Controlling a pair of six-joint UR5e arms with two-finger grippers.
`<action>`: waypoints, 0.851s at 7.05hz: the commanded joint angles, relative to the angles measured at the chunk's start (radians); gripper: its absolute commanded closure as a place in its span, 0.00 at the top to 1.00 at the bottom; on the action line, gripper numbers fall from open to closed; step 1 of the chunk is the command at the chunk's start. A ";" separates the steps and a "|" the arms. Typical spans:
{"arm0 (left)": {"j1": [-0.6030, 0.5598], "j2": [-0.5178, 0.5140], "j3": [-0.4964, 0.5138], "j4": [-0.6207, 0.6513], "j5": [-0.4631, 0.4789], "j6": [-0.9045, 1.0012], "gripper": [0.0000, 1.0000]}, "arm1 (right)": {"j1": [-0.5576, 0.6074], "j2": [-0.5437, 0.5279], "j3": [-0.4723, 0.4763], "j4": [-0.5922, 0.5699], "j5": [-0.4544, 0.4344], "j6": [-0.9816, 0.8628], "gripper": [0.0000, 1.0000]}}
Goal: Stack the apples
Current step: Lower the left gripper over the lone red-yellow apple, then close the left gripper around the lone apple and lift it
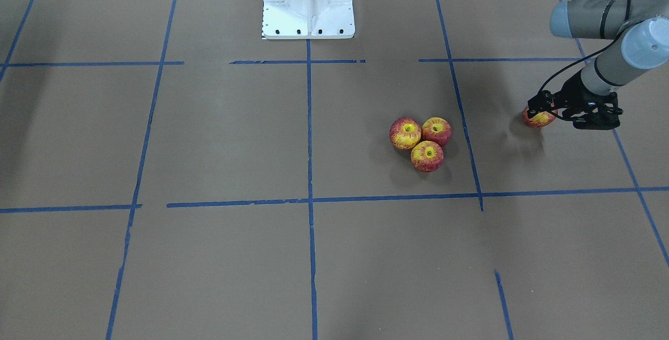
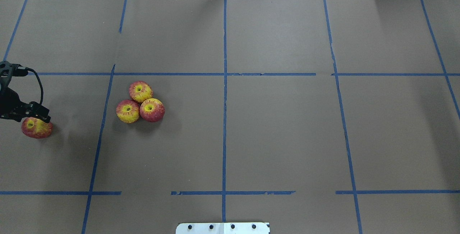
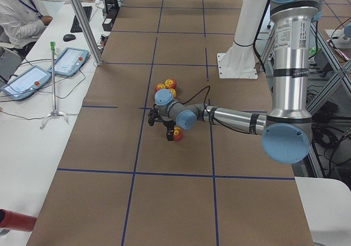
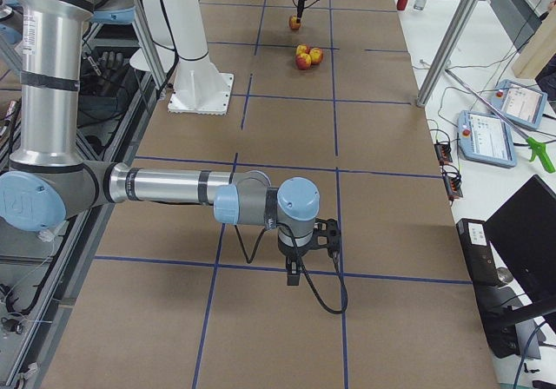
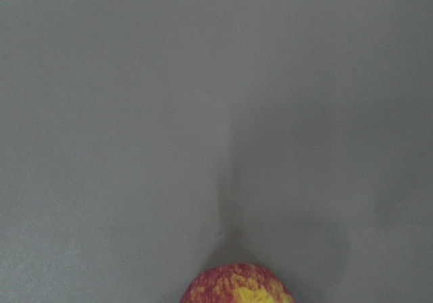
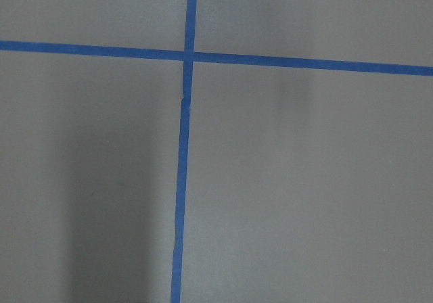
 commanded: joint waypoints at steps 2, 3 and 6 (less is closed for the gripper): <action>0.034 -0.005 0.024 0.000 -0.003 0.001 1.00 | 0.000 0.000 0.000 0.000 0.000 0.000 1.00; 0.041 -0.005 0.035 0.000 -0.014 0.007 1.00 | 0.000 0.000 0.000 0.000 0.000 0.000 1.00; 0.043 -0.005 0.002 0.000 -0.021 0.009 0.00 | 0.000 0.000 0.000 0.000 0.000 0.000 1.00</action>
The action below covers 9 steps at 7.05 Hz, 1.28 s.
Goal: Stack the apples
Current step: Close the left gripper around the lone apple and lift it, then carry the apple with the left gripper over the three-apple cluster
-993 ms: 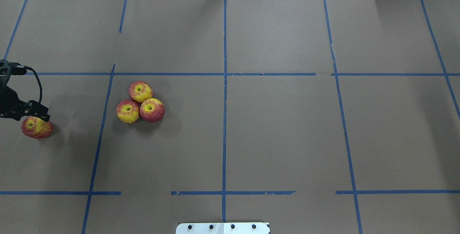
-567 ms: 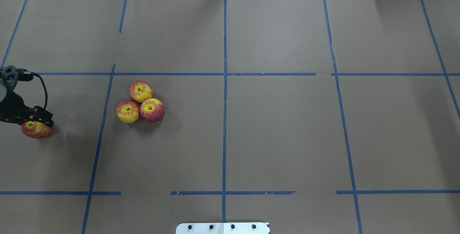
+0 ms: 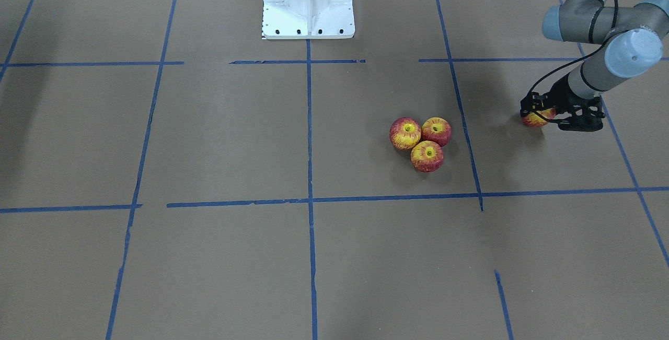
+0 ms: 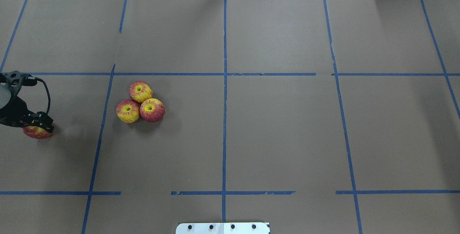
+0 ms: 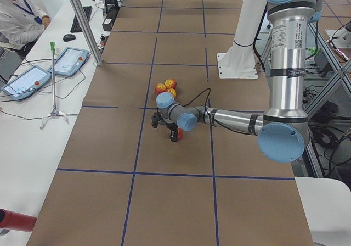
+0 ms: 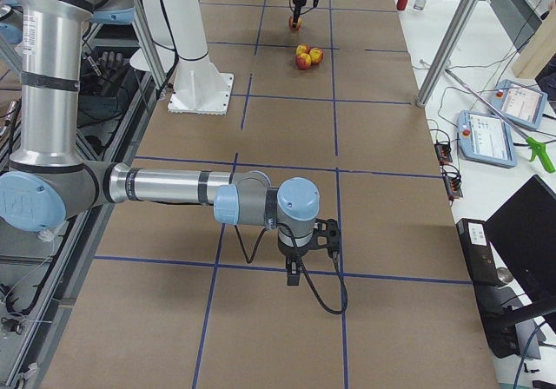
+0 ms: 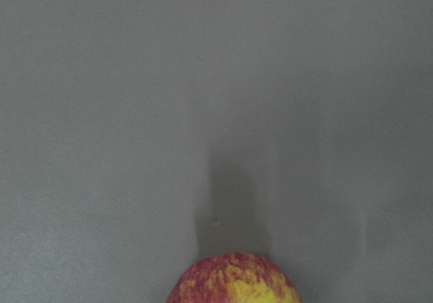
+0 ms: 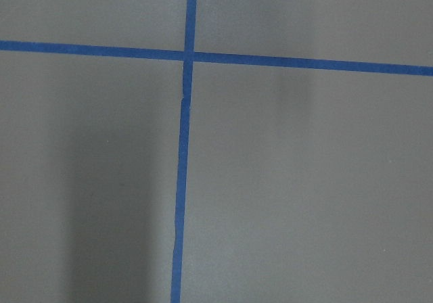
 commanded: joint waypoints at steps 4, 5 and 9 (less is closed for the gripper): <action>0.000 -0.309 -0.097 0.129 -0.104 -0.223 0.00 | 0.000 0.000 0.000 0.000 0.000 0.000 1.00; 0.002 -0.387 -0.095 0.224 -0.088 -0.231 0.00 | 0.000 0.000 0.000 0.000 0.000 0.000 1.00; 0.094 -0.477 -0.057 0.272 0.027 -0.280 0.00 | 0.000 0.000 0.000 0.000 0.000 0.000 1.00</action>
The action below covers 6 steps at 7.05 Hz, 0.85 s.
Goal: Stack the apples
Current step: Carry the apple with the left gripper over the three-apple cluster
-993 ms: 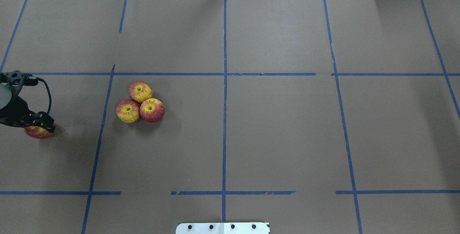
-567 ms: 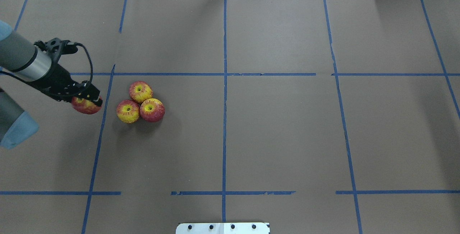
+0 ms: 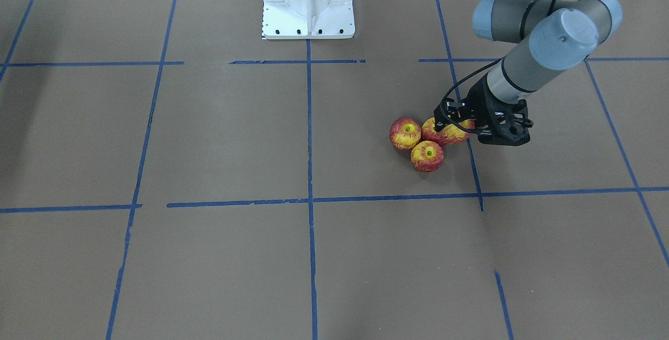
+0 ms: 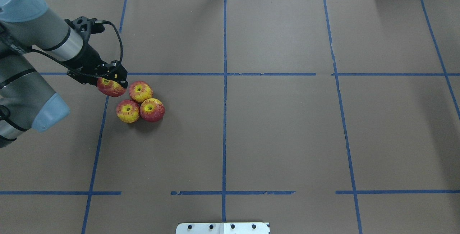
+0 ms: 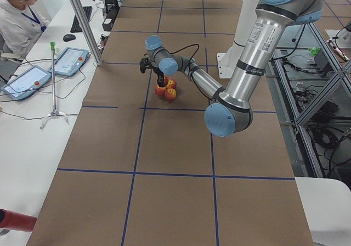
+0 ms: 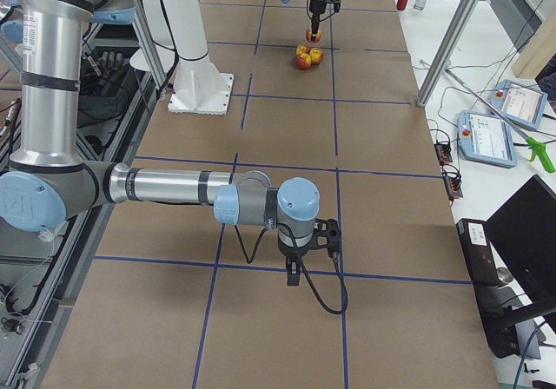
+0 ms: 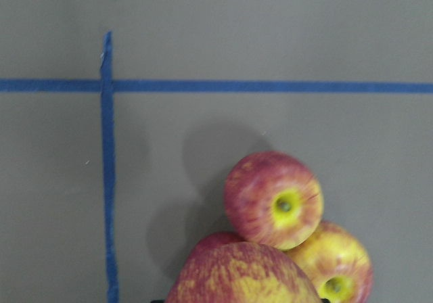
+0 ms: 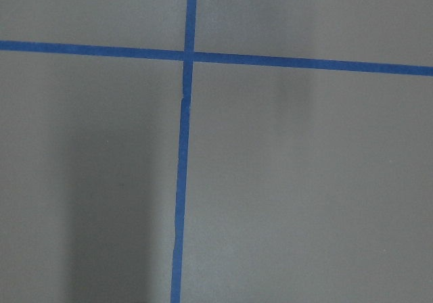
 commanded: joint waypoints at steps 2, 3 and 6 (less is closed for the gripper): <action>0.035 -0.009 0.023 0.004 0.007 -0.005 0.00 | 0.000 0.000 0.000 0.000 0.000 0.000 1.00; 0.036 -0.006 0.023 0.007 0.007 -0.005 0.00 | 0.000 0.000 0.000 0.000 0.000 0.000 1.00; 0.047 -0.012 0.034 0.009 0.007 -0.007 0.00 | 0.000 0.000 0.000 0.000 0.000 0.000 1.00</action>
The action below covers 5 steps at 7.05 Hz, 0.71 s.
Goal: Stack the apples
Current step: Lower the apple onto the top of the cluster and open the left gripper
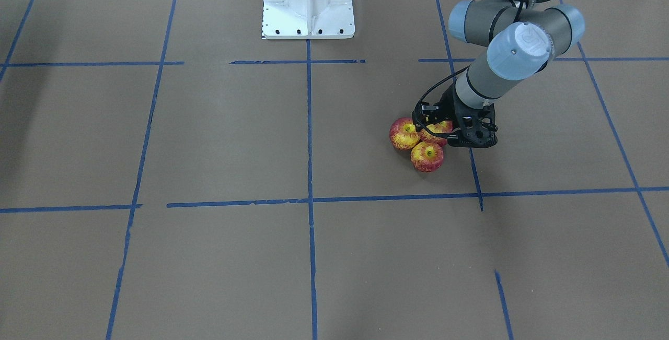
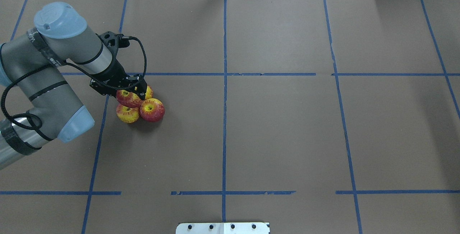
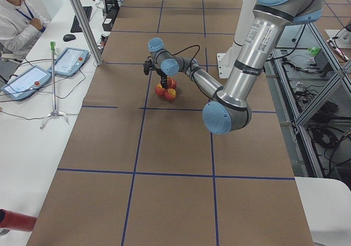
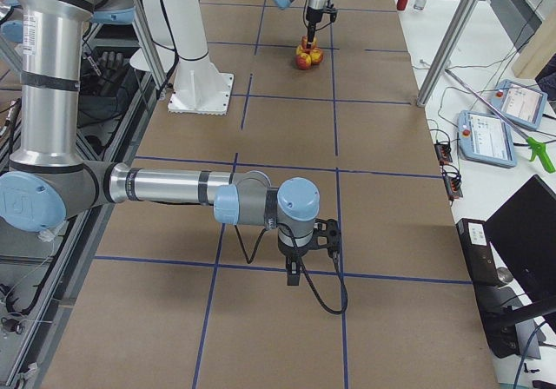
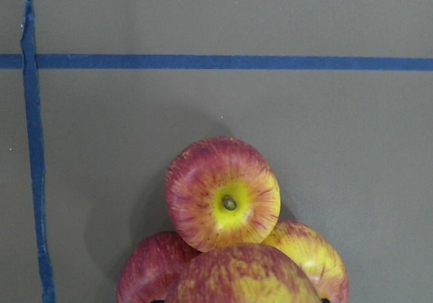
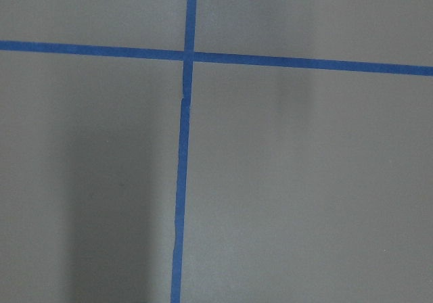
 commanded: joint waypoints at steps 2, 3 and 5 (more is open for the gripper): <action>0.012 -0.002 0.008 0.000 0.000 0.000 0.00 | 0.000 0.000 0.000 0.000 0.000 0.000 1.00; 0.017 -0.002 0.009 -0.001 0.000 -0.001 0.00 | 0.000 0.000 0.000 0.000 0.000 0.000 1.00; 0.021 -0.002 0.009 0.000 0.000 -0.001 0.00 | 0.000 0.000 0.000 0.000 0.000 0.000 1.00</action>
